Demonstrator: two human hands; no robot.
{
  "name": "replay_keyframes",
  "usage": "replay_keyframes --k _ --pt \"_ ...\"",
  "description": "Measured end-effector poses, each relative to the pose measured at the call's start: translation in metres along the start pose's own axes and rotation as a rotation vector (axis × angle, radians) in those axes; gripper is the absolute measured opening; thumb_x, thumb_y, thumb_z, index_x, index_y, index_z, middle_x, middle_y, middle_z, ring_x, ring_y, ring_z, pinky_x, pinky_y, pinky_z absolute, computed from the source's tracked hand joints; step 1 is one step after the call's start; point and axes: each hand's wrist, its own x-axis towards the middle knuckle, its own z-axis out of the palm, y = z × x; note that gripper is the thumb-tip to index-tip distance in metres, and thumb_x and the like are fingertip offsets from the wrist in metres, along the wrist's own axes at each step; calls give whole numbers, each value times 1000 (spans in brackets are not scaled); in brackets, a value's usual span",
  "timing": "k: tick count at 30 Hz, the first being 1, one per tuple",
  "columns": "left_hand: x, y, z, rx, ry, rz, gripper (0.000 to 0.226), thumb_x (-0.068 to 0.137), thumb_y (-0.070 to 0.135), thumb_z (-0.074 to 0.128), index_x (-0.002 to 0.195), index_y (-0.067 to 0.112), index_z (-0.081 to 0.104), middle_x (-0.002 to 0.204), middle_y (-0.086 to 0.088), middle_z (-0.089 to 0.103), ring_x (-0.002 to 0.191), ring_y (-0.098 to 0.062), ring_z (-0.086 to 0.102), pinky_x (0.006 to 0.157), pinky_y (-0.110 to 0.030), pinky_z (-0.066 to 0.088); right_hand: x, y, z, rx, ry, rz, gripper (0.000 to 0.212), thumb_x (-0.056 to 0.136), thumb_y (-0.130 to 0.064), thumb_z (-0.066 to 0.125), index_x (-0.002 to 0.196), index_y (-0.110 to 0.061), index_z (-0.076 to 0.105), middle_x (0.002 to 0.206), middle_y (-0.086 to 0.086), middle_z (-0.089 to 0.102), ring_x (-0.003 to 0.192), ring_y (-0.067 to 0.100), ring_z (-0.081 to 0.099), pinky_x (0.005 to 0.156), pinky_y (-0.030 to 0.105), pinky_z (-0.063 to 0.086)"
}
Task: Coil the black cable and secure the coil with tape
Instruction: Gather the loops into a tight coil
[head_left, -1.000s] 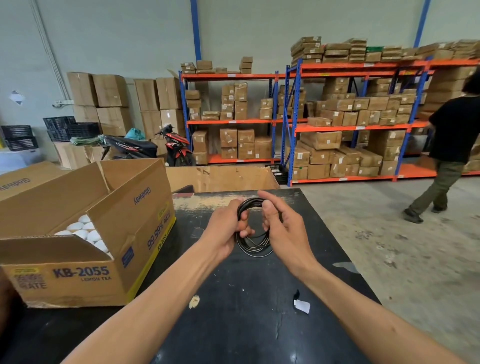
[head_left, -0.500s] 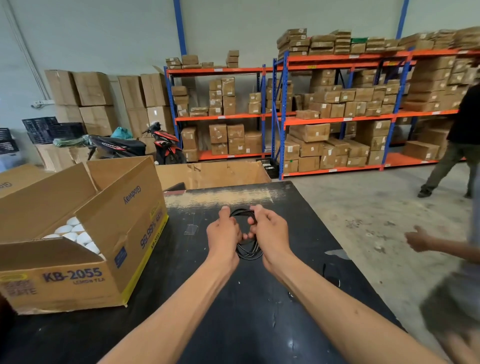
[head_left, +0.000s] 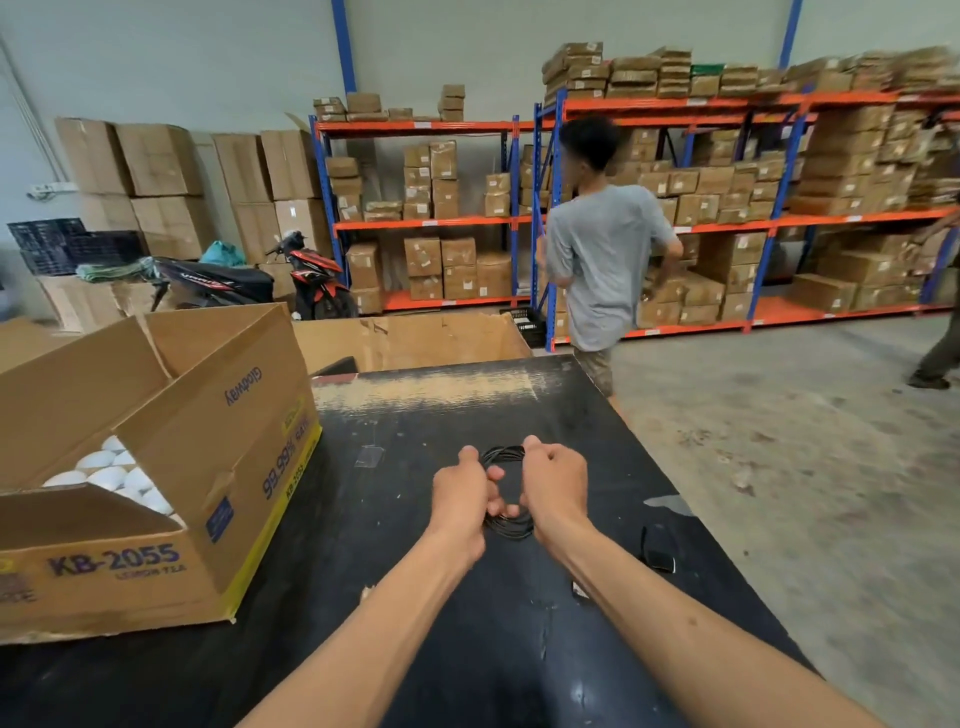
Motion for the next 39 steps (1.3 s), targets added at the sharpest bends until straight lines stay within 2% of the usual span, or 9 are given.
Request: replay_keyframes --k 4,7,11,15,21,27,31,34,39 --pt "13 16 -19 292 -86 24 25 95 18 41 96 8 64 66 -5 59 54 -23 61 59 -33 55 9 -6 -1 -225 -83 -223 54 99 -21 53 49 -22 34 49 -9 41 54 17 44 53 31 34" --pt "22 27 -37 488 -186 173 29 95 29 55 94 11 77 82 13 73 84 -8 65 78 -30 51 14 -8 -1 -320 -189 -342 48 99 -21 51 53 -19 42 55 -8 48 59 17 44 60 34 33" --pt "21 26 -43 357 -306 186 22 97 13 61 102 -5 73 82 -14 71 66 -16 67 61 -25 56 17 -4 -2 -293 -261 -332 25 100 -20 47 88 -12 68 78 -3 65 76 15 57 64 31 40" --pt "20 18 -35 340 -250 248 19 96 4 60 104 -9 71 78 -17 64 59 -17 58 60 -26 54 17 -1 -8 -273 -283 -303 27 96 -15 38 117 -23 53 75 1 63 67 15 57 58 30 36" --pt "19 20 -19 456 -383 221 19 94 15 66 103 1 76 65 -2 67 53 -10 57 56 -19 50 22 1 -21 -265 -255 -320 26 94 -14 36 116 -24 43 79 7 65 69 20 58 57 35 37" --pt "30 0 2 451 -187 301 16 88 3 69 79 12 78 60 -2 65 52 -8 51 54 -20 47 34 10 -33 -305 -356 -187 20 94 -27 39 113 -27 46 96 7 69 79 19 64 65 36 45" --pt "46 -19 -1 462 -88 276 27 85 3 70 65 20 74 60 -4 64 55 -13 51 60 -24 44 49 22 -51 -277 -386 -76 33 95 -41 38 114 -21 56 89 -1 73 90 24 73 94 46 54" --pt "60 -29 -17 469 10 239 21 84 3 70 67 14 76 60 -3 66 57 -14 53 67 -27 45 59 41 -73 -553 -340 -188 26 93 -16 47 114 -22 61 101 3 71 97 25 69 82 36 57" --pt "73 -42 -42 421 107 188 26 84 0 69 64 17 73 62 -4 65 60 -16 54 69 -29 46 56 93 -84 -1313 -738 -491 53 86 0 55 130 -28 63 140 4 51 128 29 54 99 42 50"
